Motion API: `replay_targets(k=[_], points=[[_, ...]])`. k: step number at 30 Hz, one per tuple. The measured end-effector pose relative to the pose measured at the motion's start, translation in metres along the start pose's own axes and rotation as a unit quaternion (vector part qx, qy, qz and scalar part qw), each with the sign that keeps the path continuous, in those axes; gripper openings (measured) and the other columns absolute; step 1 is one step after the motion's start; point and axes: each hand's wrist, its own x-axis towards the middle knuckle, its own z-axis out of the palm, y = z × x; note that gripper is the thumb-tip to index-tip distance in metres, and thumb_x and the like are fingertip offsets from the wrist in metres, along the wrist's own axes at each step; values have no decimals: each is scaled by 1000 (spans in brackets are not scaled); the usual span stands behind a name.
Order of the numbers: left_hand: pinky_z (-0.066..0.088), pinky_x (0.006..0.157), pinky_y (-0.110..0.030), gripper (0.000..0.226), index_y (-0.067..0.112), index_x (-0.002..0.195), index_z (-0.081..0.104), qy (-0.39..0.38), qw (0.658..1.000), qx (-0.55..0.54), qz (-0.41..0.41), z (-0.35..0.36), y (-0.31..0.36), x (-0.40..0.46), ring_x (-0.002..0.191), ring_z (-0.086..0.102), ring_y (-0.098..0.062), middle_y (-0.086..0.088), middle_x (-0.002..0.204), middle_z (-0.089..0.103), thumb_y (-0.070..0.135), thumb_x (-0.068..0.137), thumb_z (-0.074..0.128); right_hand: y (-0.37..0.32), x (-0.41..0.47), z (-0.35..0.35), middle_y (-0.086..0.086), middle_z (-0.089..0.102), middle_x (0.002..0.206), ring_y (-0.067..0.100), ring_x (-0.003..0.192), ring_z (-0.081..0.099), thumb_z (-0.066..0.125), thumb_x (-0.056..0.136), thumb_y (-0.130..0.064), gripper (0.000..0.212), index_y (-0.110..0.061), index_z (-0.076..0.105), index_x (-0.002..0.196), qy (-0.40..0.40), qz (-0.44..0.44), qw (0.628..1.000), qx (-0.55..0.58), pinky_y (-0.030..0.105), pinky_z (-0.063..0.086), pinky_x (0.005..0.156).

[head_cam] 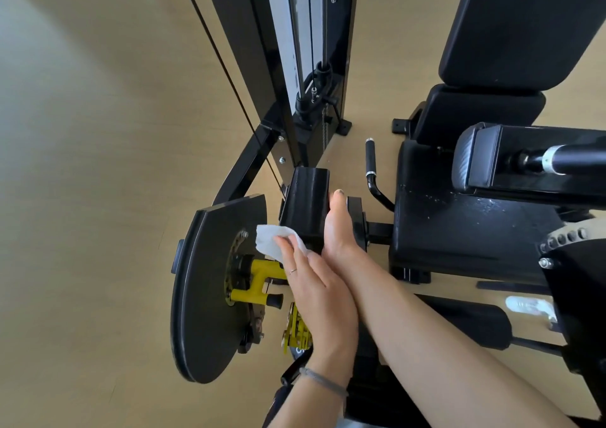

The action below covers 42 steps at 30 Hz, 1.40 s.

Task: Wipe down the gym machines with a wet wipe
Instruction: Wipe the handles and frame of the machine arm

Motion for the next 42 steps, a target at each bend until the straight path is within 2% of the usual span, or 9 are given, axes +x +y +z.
replay_targets(k=[3,7,15,20,26,28,33,39,42], points=[[19,126,-35,55,17,160,20,-20,970,182,159,-12,-37,6,154,5,-4,7,169,6,33,108,18,0,2,-8,9,36,161,31,148,34,26,95,-73,78,-30,26,160,-32,-7,999,14,56,24,122],[27,123,-43,52,5,156,31,-40,872,355,335,-20,-69,18,154,19,-24,-11,165,22,21,107,35,2,9,-17,13,47,153,32,139,47,22,102,-66,70,-25,33,157,-67,-10,997,28,54,35,118],[14,127,-42,53,12,160,21,-98,744,468,467,-49,-73,63,155,16,-22,-6,167,17,26,109,30,0,13,-25,7,64,134,24,118,64,19,106,-59,57,-32,50,146,-88,-24,995,43,37,55,89],[33,120,-41,44,17,139,59,-173,717,489,466,-30,-3,97,139,49,-21,-4,144,58,34,107,36,0,18,-30,10,73,121,26,118,66,24,105,-57,58,-23,64,130,-88,-9,993,75,43,50,104],[23,125,-40,49,10,153,38,-300,620,610,392,20,35,139,152,25,-25,-8,161,34,27,107,36,-5,28,-38,8,62,138,27,130,56,20,106,-56,60,-26,52,146,-89,-12,988,124,44,44,112],[24,124,-45,50,9,152,38,-331,616,623,349,35,35,154,152,20,-29,-11,161,28,26,106,32,-3,30,-39,9,65,134,26,124,60,21,107,-54,56,-27,53,144,-89,-15,989,114,40,51,101],[17,126,-47,55,12,156,23,-362,674,587,266,57,41,173,155,11,-29,-12,165,17,29,105,31,-8,29,-41,6,72,121,20,116,65,19,109,-49,52,-26,60,131,-95,-16,991,95,31,54,85],[16,125,-51,47,14,148,47,-340,599,621,375,13,25,126,155,4,-34,-11,166,20,28,104,43,-9,27,-40,8,66,130,25,123,60,21,106,-57,60,-23,54,144,-89,4,994,66,40,49,100],[6,127,-44,59,15,158,26,-284,662,572,392,-22,18,82,156,2,-25,-4,167,12,28,104,45,-11,22,-36,10,57,143,25,132,54,21,105,-59,63,-24,44,151,-74,18,997,19,42,40,112]])
